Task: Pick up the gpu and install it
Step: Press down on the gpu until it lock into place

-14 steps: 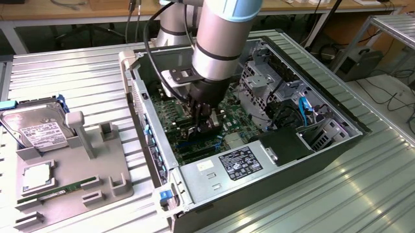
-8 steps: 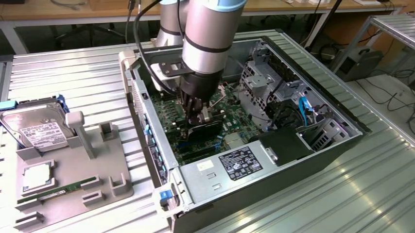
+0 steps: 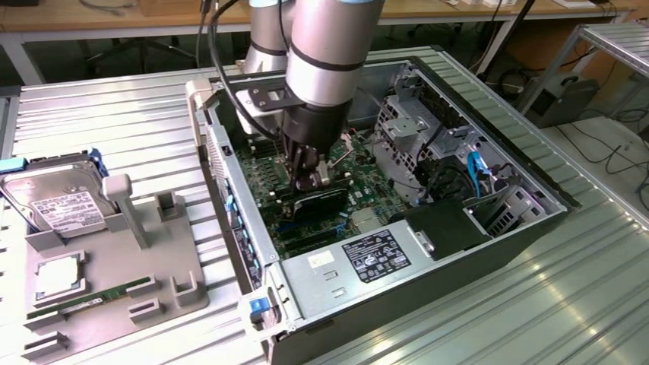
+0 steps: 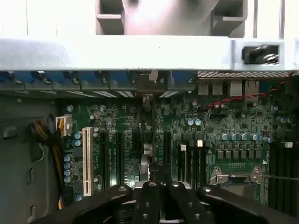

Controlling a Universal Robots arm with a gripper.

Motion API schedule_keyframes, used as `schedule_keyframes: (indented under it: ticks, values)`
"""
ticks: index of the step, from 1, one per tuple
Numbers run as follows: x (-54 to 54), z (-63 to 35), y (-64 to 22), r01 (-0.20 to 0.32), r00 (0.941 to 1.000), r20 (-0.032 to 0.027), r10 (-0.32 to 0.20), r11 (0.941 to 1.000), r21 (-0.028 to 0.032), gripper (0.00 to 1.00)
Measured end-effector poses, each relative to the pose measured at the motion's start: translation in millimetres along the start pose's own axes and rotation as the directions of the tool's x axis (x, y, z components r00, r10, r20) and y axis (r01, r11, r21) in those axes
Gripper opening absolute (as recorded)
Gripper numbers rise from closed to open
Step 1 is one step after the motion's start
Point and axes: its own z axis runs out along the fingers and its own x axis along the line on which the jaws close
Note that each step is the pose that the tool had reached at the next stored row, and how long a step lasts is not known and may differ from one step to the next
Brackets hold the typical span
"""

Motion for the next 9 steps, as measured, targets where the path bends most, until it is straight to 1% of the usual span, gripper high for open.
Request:
schedule_keyframes:
  ticks: [1, 2, 9]
  values:
    - [0.0, -5.3, 0.2, 0.000, 1.0000, 0.0000, 0.000, 1.0000, 0.0001, 0.11]
    - [-0.1, -7.9, 0.3, 0.000, 1.0000, -0.0001, 0.000, 1.0000, -0.0001, 0.11]
    - [-0.1, -8.0, 0.1, 0.000, 1.0000, -0.0001, 0.000, 1.0000, -0.0001, 0.11]
